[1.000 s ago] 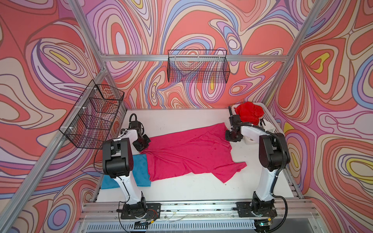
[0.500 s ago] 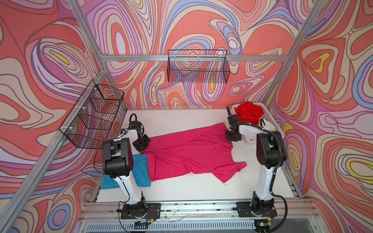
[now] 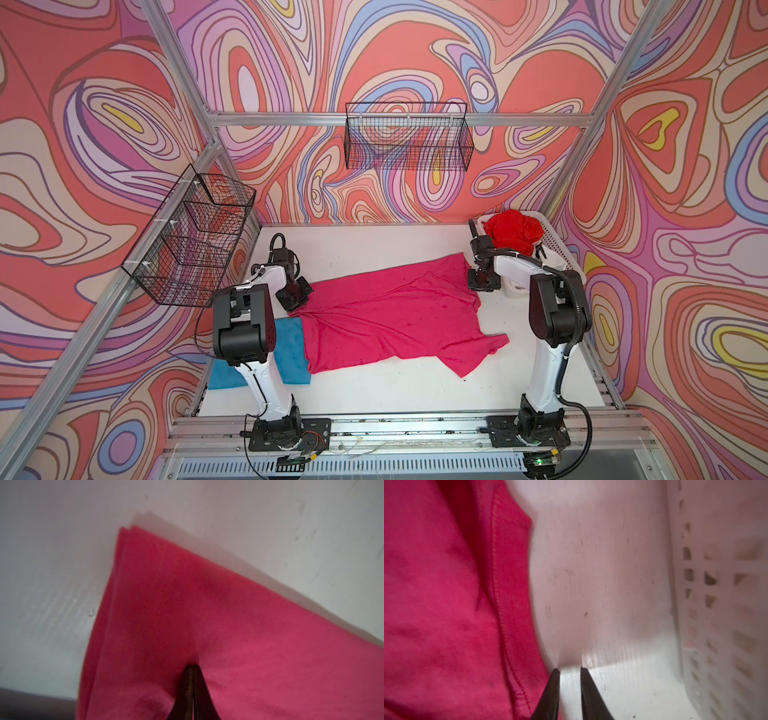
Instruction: Fold and stack the t-shirts
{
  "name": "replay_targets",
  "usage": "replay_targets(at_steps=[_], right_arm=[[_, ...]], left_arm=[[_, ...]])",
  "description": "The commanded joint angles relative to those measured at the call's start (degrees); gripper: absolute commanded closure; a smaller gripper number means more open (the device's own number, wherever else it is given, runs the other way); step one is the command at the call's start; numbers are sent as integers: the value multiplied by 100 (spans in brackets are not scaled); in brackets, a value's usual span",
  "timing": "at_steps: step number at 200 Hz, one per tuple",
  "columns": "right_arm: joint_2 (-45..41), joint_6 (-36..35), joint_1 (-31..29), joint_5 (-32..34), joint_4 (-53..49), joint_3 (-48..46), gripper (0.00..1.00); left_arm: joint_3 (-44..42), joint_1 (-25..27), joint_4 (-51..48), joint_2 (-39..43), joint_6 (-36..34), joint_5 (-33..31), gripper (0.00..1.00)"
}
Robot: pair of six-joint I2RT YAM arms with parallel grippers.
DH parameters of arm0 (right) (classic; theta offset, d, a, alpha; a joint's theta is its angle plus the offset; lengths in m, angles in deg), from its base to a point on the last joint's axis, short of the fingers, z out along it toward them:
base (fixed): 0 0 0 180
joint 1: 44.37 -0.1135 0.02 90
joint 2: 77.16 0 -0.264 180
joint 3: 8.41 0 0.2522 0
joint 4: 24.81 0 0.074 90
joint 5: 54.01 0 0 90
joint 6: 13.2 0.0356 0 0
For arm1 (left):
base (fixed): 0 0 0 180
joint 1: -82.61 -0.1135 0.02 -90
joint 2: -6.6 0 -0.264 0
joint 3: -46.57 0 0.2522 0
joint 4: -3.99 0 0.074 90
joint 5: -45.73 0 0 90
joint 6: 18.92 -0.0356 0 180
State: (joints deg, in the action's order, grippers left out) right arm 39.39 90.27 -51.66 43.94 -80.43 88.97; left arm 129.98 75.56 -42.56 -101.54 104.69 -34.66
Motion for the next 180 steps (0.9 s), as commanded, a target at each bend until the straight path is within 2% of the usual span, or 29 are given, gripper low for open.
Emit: replay_targets(at_steps=[1, 67, 115, 180], right_arm=[[-232, 145, -63, -450, -73, 473, 80], [1057, 442, -275, -967, 719, 1641, 78], [2012, 376, -242, -637, 651, 2360, 78], [2791, 179, 73, -360, 442, 3135, 78]], left_arm=[[90, 117, -496, -225, -37, 50, 92], [296, 144, -482, -358, 1, 88, 91], [948, 150, -626, -842, -56, 267, 91], [2043, 279, -807, -1661, -113, 427, 91]])
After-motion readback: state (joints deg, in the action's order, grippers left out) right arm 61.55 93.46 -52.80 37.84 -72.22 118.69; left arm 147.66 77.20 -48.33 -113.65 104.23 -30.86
